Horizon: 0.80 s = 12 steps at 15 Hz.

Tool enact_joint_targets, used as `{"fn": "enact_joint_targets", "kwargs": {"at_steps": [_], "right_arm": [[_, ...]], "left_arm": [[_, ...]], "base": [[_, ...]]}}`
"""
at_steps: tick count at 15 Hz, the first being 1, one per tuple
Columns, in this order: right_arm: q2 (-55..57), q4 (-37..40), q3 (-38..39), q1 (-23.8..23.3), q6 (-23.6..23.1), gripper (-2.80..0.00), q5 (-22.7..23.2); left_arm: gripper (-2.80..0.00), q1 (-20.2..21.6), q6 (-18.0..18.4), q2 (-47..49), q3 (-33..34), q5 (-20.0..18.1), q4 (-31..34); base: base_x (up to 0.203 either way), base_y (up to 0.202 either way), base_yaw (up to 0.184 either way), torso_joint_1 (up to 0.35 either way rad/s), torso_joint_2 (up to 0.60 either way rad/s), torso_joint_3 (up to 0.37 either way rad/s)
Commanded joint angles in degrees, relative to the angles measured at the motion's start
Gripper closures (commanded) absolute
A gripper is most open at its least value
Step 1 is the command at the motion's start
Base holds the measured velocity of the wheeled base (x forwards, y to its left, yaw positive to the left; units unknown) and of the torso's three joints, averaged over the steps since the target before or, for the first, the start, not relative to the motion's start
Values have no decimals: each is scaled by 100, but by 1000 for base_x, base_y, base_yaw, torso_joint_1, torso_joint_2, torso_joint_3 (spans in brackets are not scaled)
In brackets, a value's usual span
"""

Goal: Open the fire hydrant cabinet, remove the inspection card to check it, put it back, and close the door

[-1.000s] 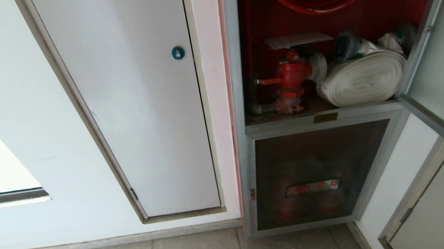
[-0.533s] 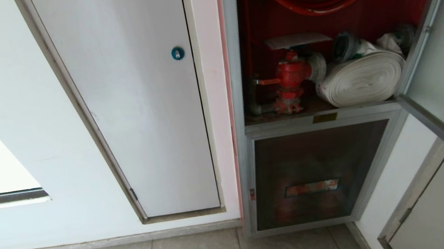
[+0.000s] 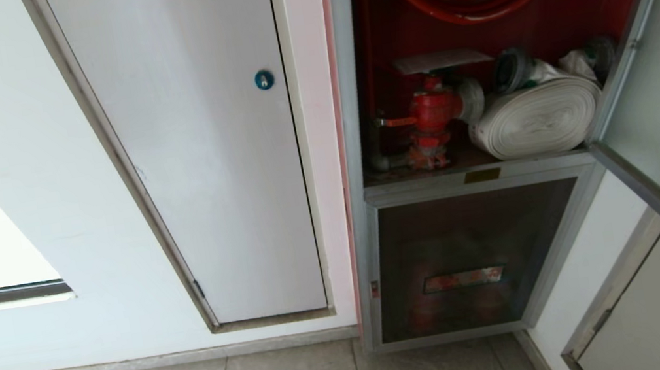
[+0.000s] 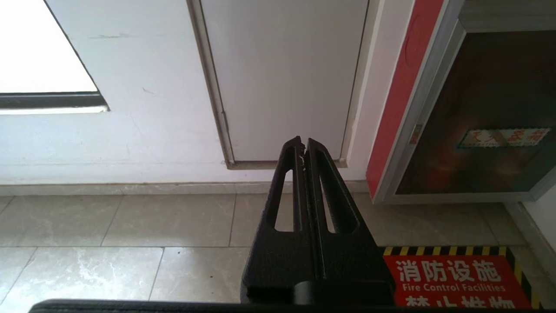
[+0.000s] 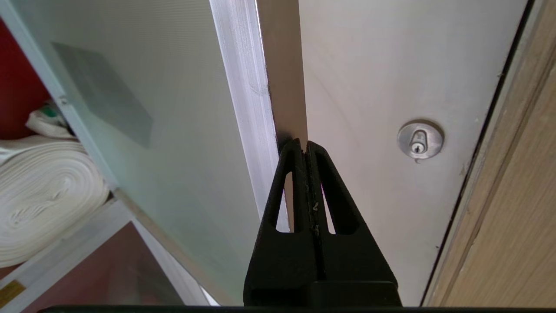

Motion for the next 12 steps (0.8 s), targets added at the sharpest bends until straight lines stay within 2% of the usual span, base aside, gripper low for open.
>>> {"fn": "enact_joint_targets", "kwargs": {"at_steps": [1, 12], "right_arm": [[-92, -31, 44, 116, 7, 0, 8], [-414, -35, 207, 714, -1, 0, 9]], "left_arm": [[0, 2, 0, 5, 0, -2, 0], [0, 2, 1, 5, 0, -2, 0]], "base": [[0, 0, 0, 0, 0, 0], [0, 0, 0, 0, 0, 0]]}}
